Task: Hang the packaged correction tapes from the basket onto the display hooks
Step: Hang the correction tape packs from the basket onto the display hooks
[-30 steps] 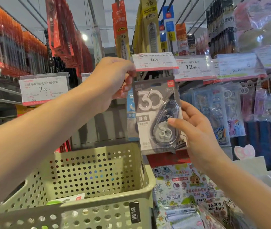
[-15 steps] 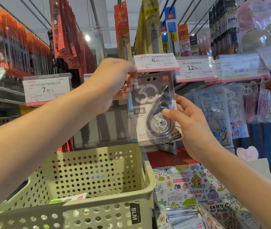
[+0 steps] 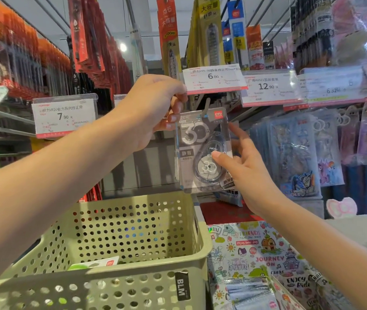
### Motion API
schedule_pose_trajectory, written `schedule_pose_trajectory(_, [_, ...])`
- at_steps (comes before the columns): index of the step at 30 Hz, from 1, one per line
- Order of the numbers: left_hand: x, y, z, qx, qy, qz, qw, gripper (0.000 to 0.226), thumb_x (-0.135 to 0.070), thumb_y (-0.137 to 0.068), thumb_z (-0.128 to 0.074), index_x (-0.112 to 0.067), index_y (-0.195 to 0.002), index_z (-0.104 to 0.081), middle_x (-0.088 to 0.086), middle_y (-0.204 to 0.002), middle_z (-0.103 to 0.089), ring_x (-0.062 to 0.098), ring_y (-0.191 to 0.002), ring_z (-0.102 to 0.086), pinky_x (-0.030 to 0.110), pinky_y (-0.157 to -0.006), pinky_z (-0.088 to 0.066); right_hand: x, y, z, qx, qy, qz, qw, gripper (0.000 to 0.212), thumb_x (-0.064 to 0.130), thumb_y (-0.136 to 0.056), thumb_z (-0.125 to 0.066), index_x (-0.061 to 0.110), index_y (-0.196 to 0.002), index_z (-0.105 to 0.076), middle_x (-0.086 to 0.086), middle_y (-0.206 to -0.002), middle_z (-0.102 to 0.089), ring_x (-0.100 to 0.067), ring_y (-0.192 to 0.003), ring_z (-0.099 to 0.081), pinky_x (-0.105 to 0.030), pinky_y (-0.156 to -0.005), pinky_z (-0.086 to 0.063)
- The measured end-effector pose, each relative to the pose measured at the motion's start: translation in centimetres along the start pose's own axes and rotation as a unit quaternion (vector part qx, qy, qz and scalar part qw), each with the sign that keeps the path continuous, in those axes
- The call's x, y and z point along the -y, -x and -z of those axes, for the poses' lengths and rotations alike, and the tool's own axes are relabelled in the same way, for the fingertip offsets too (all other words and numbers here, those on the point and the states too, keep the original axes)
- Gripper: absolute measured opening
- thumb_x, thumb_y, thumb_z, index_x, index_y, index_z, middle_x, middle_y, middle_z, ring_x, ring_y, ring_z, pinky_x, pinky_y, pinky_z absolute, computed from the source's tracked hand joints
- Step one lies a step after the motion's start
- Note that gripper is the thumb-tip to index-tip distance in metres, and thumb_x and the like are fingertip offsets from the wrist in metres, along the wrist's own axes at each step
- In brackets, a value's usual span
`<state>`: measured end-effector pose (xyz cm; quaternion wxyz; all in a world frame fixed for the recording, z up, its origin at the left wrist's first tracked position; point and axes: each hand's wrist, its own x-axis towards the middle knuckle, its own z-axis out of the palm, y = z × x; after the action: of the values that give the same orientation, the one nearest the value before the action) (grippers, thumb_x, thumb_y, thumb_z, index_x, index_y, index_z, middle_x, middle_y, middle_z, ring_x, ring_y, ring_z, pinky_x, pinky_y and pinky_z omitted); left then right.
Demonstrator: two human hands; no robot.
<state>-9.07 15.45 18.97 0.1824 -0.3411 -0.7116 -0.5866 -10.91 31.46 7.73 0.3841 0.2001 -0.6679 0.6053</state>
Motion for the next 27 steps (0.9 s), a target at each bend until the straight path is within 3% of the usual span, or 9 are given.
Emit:
schedule_pose_trajectory(2, [0.1,-0.1,0.0,0.0,0.001,-0.003,1.0,0.019,-0.008,-0.091,-0.046,-0.006,-0.078,-0.059,-0.001,-0.047,-0.043,0.012,-0.041,-0.035,0.019,-0.041,-0.029,-0.4,-0.2,-0.1,-0.002,0.013,0.006,1.0,0.06,0.014,-0.09,-0.058,0.034,-0.14,-0.031,0.004,-0.111,-0.058,-0.002,-0.079,-0.062,-0.023,-0.077,-0.052])
schedule_pose_trajectory(6, [0.2,-0.2,0.0,-0.002,-0.001,-0.011,1.0,0.019,-0.008,-0.091,-0.046,-0.006,-0.078,-0.059,-0.003,-0.045,-0.044,0.012,-0.041,-0.036,0.019,-0.04,-0.03,-0.9,-0.6,-0.1,0.001,0.042,0.02,0.999,0.058,0.016,-0.09,-0.058,0.039,-0.135,-0.033,-0.006,-0.131,-0.052,-0.025,-0.119,-0.054,-0.044,-0.099,-0.047])
schedule_pose_trajectory(9, [0.2,-0.2,0.0,-0.002,0.008,-0.012,1.0,0.02,-0.008,-0.091,-0.045,-0.006,-0.078,-0.06,-0.001,-0.045,-0.043,0.012,-0.04,-0.035,0.019,-0.038,-0.029,-0.9,-0.6,0.0,0.004,0.052,0.027,0.998,0.059,0.015,-0.089,-0.058,0.035,-0.138,-0.032,-0.008,-0.139,-0.046,-0.025,-0.128,-0.046,-0.047,-0.105,-0.041])
schedule_pose_trajectory(17, [1.2,0.1,-0.5,-0.04,-0.069,-0.09,0.993,0.025,-0.01,-0.095,-0.045,-0.008,-0.071,-0.053,0.004,-0.05,-0.043,0.012,-0.039,-0.034,0.021,-0.04,-0.026,-1.2,-1.0,0.7,-0.014,0.1,0.033,0.994,0.059,0.018,-0.086,-0.063,0.026,-0.138,-0.037,-0.004,-0.127,-0.049,-0.015,-0.113,-0.052,-0.033,-0.095,-0.048])
schedule_pose_trajectory(20, [1.8,0.2,-0.4,-0.054,-0.094,-0.111,0.988,0.026,-0.013,-0.096,-0.045,-0.009,-0.071,-0.053,0.006,-0.051,-0.043,0.01,-0.037,-0.035,0.018,-0.039,-0.027,-1.3,-1.0,1.0,-0.03,0.141,0.054,0.988,0.053,0.015,-0.085,-0.062,0.024,-0.132,-0.042,-0.001,-0.128,-0.045,-0.004,-0.106,-0.05,-0.019,-0.092,-0.043])
schedule_pose_trajectory(23, [2.5,0.6,-0.1,-0.054,-0.134,-0.124,0.982,0.024,-0.013,-0.094,-0.047,-0.001,-0.074,-0.055,0.006,-0.052,-0.043,0.007,-0.039,-0.036,0.018,-0.04,-0.028,-1.0,-0.5,1.1,-0.039,0.169,0.084,0.981,0.043,0.016,-0.084,-0.062,0.03,-0.122,-0.045,0.004,-0.126,-0.042,0.009,-0.102,-0.045,0.003,-0.085,-0.029])
schedule_pose_trajectory(27, [3.0,2.0,0.6,-0.013,-0.234,-0.133,0.963,0.019,-0.015,-0.089,-0.054,-0.001,-0.077,-0.058,0.001,-0.056,-0.048,0.004,-0.045,-0.04,0.018,-0.047,-0.032,0.3,0.3,0.7,-0.034,0.171,0.177,0.969,0.039,0.009,-0.082,-0.062,0.031,-0.11,-0.046,0.007,-0.111,-0.046,0.006,-0.104,-0.045,0.0,-0.089,-0.03])
